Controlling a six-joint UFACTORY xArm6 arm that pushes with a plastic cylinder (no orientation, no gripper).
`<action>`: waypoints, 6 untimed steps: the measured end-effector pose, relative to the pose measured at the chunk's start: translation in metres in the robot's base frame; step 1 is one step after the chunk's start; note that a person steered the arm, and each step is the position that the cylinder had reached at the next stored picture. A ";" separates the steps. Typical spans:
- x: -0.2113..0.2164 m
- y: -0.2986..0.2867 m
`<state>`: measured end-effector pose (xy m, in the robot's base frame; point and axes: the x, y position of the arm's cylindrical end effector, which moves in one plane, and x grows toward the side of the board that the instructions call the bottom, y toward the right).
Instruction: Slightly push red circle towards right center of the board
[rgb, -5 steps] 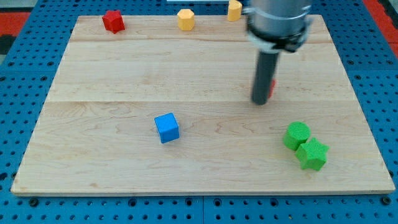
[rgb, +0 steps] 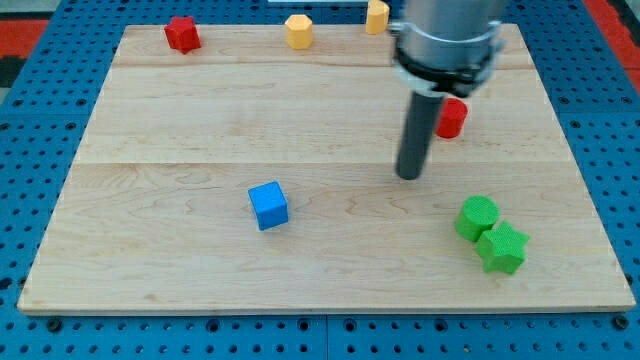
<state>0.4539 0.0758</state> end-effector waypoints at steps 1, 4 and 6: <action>-0.009 -0.030; -0.098 -0.004; -0.094 0.045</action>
